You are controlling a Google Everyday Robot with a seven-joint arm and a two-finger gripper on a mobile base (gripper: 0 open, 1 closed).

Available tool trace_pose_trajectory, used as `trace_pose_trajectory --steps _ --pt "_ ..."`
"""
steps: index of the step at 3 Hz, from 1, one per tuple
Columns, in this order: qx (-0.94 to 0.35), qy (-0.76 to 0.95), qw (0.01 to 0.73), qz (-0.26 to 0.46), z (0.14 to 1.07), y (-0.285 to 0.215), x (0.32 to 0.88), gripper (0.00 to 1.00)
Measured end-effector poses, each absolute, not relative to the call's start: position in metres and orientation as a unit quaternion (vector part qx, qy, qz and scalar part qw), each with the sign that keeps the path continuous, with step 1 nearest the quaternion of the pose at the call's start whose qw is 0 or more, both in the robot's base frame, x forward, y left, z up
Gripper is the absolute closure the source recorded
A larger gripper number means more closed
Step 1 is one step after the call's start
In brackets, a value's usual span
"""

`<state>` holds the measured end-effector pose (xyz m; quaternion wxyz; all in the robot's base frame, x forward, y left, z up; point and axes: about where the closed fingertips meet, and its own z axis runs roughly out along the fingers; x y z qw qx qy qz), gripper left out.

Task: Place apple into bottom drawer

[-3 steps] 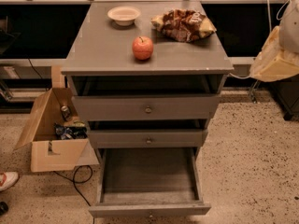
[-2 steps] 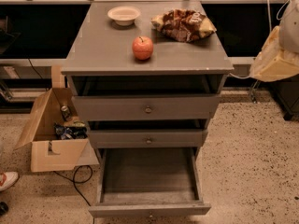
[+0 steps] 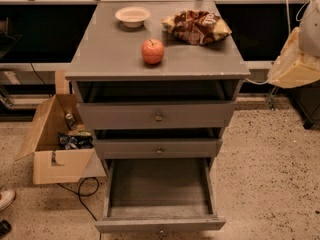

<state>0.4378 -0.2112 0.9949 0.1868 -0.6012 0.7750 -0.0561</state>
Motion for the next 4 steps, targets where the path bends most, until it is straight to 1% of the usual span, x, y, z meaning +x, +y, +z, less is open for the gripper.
trace_pose_trajectory --steps 1,2,3,4 --pt "-0.601 0.775 0.187 -0.056 0.995 -0.211 0.438 0.1" --pt "-0.595 0.775 0.21 -0.05 0.994 -0.211 0.444 0.0" --pt "-0.57 0.777 0.266 -0.021 0.989 -0.213 0.475 0.0" --pt "-0.532 0.78 0.329 0.022 0.979 -0.212 0.51 0.0"
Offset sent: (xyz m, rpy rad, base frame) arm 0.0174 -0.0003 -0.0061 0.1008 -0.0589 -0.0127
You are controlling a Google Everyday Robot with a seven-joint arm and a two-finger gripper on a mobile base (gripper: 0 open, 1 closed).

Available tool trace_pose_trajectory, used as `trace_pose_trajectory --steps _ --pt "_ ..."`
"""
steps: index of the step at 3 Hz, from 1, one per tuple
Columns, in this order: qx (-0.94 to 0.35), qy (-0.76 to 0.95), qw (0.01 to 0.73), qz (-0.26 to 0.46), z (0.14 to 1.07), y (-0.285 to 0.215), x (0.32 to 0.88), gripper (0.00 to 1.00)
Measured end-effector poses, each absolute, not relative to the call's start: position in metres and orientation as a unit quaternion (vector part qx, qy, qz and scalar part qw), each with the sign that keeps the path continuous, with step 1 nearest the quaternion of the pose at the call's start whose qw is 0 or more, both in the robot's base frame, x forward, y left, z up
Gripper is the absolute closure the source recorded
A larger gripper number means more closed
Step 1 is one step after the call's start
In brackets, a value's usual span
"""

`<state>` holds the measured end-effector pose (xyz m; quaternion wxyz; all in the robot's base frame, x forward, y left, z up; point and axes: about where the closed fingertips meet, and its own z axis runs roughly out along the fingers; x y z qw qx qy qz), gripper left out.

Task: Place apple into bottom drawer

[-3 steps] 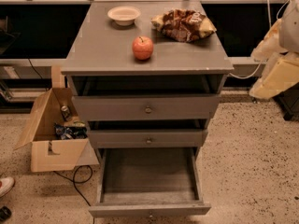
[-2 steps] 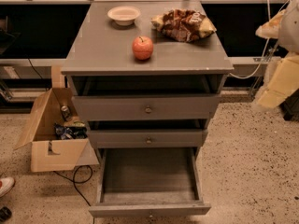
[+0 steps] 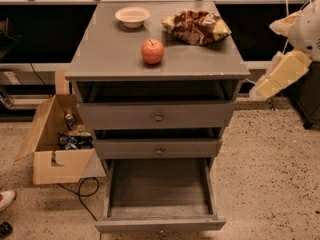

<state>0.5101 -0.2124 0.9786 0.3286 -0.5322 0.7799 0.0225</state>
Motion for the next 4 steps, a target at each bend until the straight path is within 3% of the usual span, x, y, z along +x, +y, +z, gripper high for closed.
trace_pose_trajectory --steps 2,4 --pt "-0.457 0.792 0.398 0.076 0.959 -0.178 0.583 0.0" --pt "-0.45 0.783 0.42 0.089 0.947 -0.16 0.608 0.0"
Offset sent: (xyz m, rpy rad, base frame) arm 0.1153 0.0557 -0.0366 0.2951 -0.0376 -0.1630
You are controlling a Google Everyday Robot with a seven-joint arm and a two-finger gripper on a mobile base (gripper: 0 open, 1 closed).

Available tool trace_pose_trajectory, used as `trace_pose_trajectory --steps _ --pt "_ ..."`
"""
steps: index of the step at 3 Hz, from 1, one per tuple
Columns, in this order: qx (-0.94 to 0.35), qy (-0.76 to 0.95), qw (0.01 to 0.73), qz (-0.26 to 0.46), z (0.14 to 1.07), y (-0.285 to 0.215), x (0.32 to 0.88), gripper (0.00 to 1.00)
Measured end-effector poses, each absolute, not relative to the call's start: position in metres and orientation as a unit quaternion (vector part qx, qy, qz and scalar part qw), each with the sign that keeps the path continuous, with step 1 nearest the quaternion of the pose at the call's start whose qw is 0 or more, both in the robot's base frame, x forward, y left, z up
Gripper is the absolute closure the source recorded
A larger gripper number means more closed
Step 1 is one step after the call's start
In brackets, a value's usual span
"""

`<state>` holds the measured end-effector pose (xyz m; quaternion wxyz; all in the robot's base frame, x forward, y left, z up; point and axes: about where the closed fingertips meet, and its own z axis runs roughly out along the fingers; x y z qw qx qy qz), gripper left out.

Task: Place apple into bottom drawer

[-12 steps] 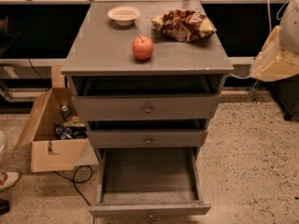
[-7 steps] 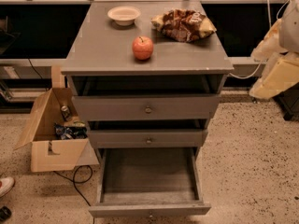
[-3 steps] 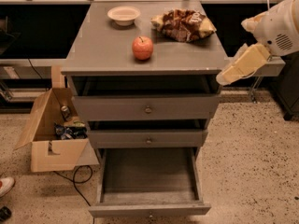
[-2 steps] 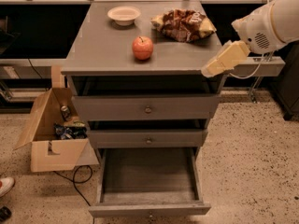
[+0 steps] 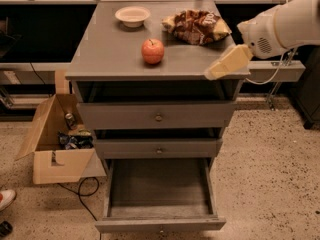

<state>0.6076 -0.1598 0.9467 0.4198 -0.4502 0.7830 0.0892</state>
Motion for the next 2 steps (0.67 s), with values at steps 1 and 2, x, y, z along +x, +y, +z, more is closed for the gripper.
trace_pose_trajectory --steps 1,2 --pt "-0.433 0.774 0.448 0.108 0.93 -0.126 0.653 0.0" --pt "-0.42 0.771 0.46 0.133 0.911 -0.094 0.693 0.0"
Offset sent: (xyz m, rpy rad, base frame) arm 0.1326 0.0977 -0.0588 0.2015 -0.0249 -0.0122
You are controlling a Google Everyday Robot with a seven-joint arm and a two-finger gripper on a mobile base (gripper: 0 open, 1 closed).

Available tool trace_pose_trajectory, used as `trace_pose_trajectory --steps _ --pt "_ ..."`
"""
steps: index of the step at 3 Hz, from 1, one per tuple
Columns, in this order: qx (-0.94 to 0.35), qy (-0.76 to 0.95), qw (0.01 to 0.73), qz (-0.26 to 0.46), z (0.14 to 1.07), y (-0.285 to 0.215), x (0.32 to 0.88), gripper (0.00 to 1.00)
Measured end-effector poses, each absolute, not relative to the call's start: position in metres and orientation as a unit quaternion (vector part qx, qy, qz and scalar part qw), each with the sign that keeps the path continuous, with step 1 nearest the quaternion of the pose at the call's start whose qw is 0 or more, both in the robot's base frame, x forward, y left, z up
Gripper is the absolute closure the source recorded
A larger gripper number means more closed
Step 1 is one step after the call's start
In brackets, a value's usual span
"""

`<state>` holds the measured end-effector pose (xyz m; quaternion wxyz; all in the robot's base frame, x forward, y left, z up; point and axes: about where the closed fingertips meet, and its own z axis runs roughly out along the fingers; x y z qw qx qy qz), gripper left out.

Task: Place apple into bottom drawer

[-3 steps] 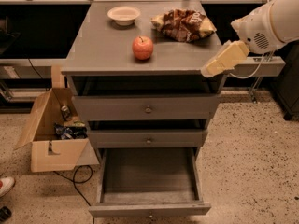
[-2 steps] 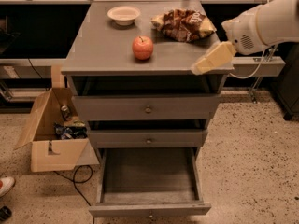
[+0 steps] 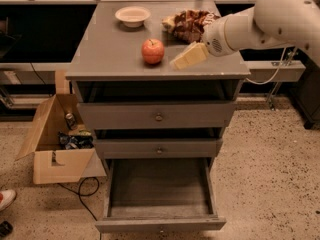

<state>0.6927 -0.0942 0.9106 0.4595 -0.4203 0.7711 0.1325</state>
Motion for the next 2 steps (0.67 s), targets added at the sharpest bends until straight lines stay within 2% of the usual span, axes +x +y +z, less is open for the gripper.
trace_pose_trajectory --steps 2 --pt "-0.395 0.769 0.47 0.178 0.871 -0.047 0.756 0.0"
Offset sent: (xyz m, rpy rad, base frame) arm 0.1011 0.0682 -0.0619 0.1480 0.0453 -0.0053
